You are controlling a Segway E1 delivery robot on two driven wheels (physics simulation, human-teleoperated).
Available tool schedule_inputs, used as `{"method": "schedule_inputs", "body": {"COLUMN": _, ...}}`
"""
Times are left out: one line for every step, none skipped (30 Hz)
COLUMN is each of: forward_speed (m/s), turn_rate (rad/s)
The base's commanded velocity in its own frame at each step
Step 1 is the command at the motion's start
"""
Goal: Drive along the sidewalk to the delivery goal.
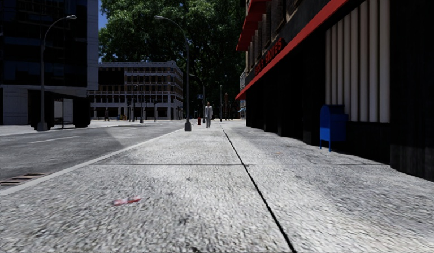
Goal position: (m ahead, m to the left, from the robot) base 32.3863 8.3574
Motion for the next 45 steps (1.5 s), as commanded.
{"method": "schedule_inputs", "body": {"forward_speed": 2.00, "turn_rate": 0.00}}
{"method": "schedule_inputs", "body": {"forward_speed": 2.00, "turn_rate": 0.00}}
{"method": "schedule_inputs", "body": {"forward_speed": 2.00, "turn_rate": 0.00}}
{"method": "schedule_inputs", "body": {"forward_speed": 2.00, "turn_rate": 0.00}}
{"method": "schedule_inputs", "body": {"forward_speed": 2.00, "turn_rate": 0.00}}
{"method": "schedule_inputs", "body": {"forward_speed": 2.00, "turn_rate": 0.00}}
{"method": "schedule_inputs", "body": {"forward_speed": 2.00, "turn_rate": 0.00}}
{"method": "schedule_inputs", "body": {"forward_speed": 2.00, "turn_rate": 0.00}}
{"method": "schedule_inputs", "body": {"forward_speed": 2.00, "turn_rate": 0.00}}
{"method": "schedule_inputs", "body": {"forward_speed": 2.00, "turn_rate": 0.00}}
{"method": "schedule_inputs", "body": {"forward_speed": 2.00, "turn_rate": 0.00}}
{"method": "schedule_inputs", "body": {"forward_speed": 2.00, "turn_rate": 0.00}}
{"method": "schedule_inputs", "body": {"forward_speed": 2.00, "turn_rate": 0.00}}
{"method": "schedule_inputs", "body": {"forward_speed": 2.00, "turn_rate": 0.00}}
{"method": "schedule_inputs", "body": {"forward_speed": 2.00, "turn_rate": 0.00}}
{"method": "schedule_inputs", "body": {"forward_speed": 2.00, "turn_rate": 0.00}}
{"method": "schedule_inputs", "body": {"forward_speed": 2.00, "turn_rate": 0.00}}
{"method": "schedule_inputs", "body": {"forward_speed": 2.00, "turn_rate": 0.00}}
{"method": "schedule_inputs", "body": {"forward_speed": 2.00, "turn_rate": 0.00}}
{"method": "schedule_inputs", "body": {"forward_speed": 2.00, "turn_rate": 0.00}}
{"method": "schedule_inputs", "body": {"forward_speed": 2.00, "turn_rate": 0.00}}
{"method": "schedule_inputs", "body": {"forward_speed": 2.00, "turn_rate": 0.00}}
{"method": "schedule_inputs", "body": {"forward_speed": 2.00, "turn_rate": 0.00}}
{"method": "schedule_inputs", "body": {"forward_speed": 2.00, "turn_rate": 0.00}}
{"method": "schedule_inputs", "body": {"forward_speed": 2.00, "turn_rate": 0.00}}
{"method": "schedule_inputs", "body": {"forward_speed": 2.00, "turn_rate": 0.00}}
{"method": "schedule_inputs", "body": {"forward_speed": 2.00, "turn_rate": 0.00}}
{"method": "schedule_inputs", "body": {"forward_speed": 2.00, "turn_rate": 0.00}}
{"method": "schedule_inputs", "body": {"forward_speed": 2.00, "turn_rate": 0.00}}
{"method": "schedule_inputs", "body": {"forward_speed": 2.00, "turn_rate": 0.00}}
{"method": "schedule_inputs", "body": {"forward_speed": 2.00, "turn_rate": 0.00}}
{"method": "schedule_inputs", "body": {"forward_speed": 2.00, "turn_rate": 0.00}}
{"method": "schedule_inputs", "body": {"forward_speed": 2.00, "turn_rate": 0.00}}
{"method": "schedule_inputs", "body": {"forward_speed": 2.00, "turn_rate": 0.00}}
{"method": "schedule_inputs", "body": {"forward_speed": 2.00, "turn_rate": 0.00}}
{"method": "schedule_inputs", "body": {"forward_speed": 2.00, "turn_rate": 0.00}}
{"method": "schedule_inputs", "body": {"forward_speed": 2.00, "turn_rate": 0.00}}
{"method": "schedule_inputs", "body": {"forward_speed": 2.00, "turn_rate": 0.00}}
{"method": "schedule_inputs", "body": {"forward_speed": 2.00, "turn_rate": 0.00}}
{"method": "schedule_inputs", "body": {"forward_speed": 2.00, "turn_rate": 0.00}}
{"method": "schedule_inputs", "body": {"forward_speed": 2.00, "turn_rate": 0.00}}
{"method": "schedule_inputs", "body": {"forward_speed": 2.00, "turn_rate": 0.00}}
{"method": "schedule_inputs", "body": {"forward_speed": 2.00, "turn_rate": 0.00}}
{"method": "schedule_inputs", "body": {"forward_speed": 2.00, "turn_rate": 0.00}}
{"method": "schedule_inputs", "body": {"forward_speed": 2.00, "turn_rate": 0.00}}
